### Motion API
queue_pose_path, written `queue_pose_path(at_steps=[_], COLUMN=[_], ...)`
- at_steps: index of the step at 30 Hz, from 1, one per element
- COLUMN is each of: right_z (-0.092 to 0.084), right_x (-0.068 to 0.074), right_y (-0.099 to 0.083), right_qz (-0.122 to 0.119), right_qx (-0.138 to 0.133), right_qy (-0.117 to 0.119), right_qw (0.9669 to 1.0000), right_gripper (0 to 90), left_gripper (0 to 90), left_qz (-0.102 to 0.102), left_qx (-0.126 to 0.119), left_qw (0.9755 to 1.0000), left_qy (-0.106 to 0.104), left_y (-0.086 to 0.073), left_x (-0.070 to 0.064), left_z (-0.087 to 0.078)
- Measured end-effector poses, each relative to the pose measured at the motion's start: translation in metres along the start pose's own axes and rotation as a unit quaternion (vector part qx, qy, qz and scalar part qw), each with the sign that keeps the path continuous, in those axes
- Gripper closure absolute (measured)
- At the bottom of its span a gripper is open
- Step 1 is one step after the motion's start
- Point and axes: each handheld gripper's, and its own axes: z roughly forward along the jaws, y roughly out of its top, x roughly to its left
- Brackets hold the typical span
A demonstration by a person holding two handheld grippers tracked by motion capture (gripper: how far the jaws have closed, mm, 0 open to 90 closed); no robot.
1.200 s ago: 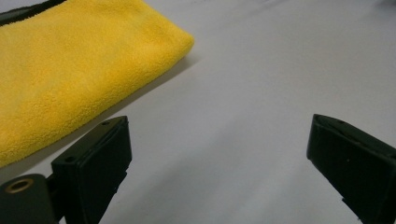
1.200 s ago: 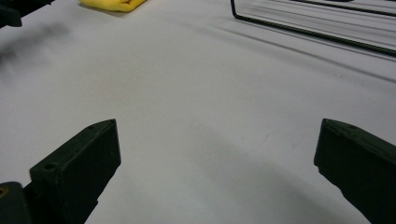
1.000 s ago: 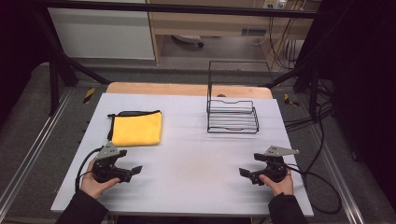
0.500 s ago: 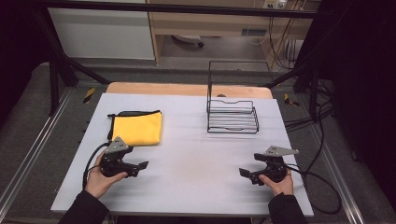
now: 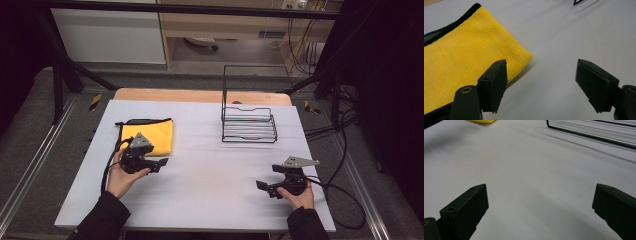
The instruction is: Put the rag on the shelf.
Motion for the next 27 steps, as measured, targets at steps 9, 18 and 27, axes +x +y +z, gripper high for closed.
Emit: queue_pose_path(at_steps=[9,18,27], right_z=[0.001,0.001,0.001], right_x=[0.000,0.000,0.000], right_y=[0.000,0.000,0.000], right_qz=[-0.001,-0.001,-0.001], right_qx=[0.000,0.002,0.000], right_qy=[0.001,0.002,0.002], right_qw=[1.0000,1.0000,1.0000], right_gripper=[1.1,1.1,1.1], left_gripper=[37.7,52.2,66.4], left_qz=[0.006,0.006,0.021], left_qx=[0.019,0.037,0.044], left_qw=[0.9997,0.9990,0.9980], left_qy=[0.017,0.023,0.040], left_y=[0.012,0.006,0.004], left_x=[0.006,0.015,0.015], left_z=[0.031,0.053,0.059])
